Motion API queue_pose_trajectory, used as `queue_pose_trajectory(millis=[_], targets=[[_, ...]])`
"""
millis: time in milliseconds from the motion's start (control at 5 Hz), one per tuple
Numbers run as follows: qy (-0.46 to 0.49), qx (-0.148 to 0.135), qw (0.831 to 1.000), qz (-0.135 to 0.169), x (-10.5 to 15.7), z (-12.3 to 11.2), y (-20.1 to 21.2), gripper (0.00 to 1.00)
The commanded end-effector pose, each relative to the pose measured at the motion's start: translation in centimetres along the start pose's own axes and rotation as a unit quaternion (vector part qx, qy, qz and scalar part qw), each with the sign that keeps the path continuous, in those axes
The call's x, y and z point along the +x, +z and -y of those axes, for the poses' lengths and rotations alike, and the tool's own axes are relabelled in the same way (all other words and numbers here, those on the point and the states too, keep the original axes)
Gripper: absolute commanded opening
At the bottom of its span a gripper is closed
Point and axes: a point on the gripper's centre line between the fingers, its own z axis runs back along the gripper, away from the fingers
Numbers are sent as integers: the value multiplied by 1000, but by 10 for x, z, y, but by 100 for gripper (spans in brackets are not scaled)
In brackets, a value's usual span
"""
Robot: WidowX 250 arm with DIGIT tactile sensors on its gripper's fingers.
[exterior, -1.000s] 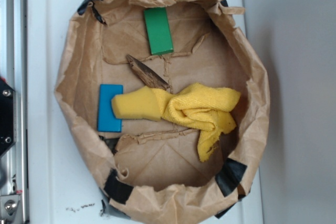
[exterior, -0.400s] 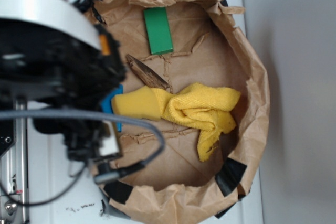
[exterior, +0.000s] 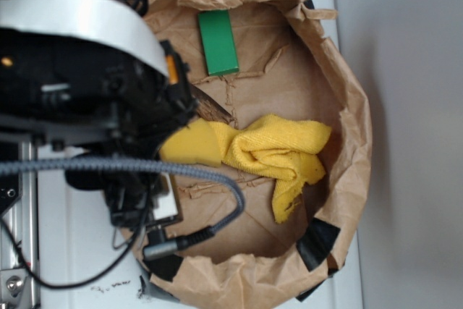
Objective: Grab the yellow cloth.
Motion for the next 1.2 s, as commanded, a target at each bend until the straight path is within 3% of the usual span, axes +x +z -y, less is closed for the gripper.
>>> queue_pose_trajectory(millis=[0, 200, 400, 600, 1000], targets=[[-28, -36, 999, 29, 36, 5, -30, 100], [-37, -37, 998, 26, 66, 8, -63, 100], [-42, -31, 998, 23, 75, 7, -80, 100], [-57, -17, 998, 35, 72, 3, -90, 100], [-115, -25, 991, 68, 80, -14, -128, 100]])
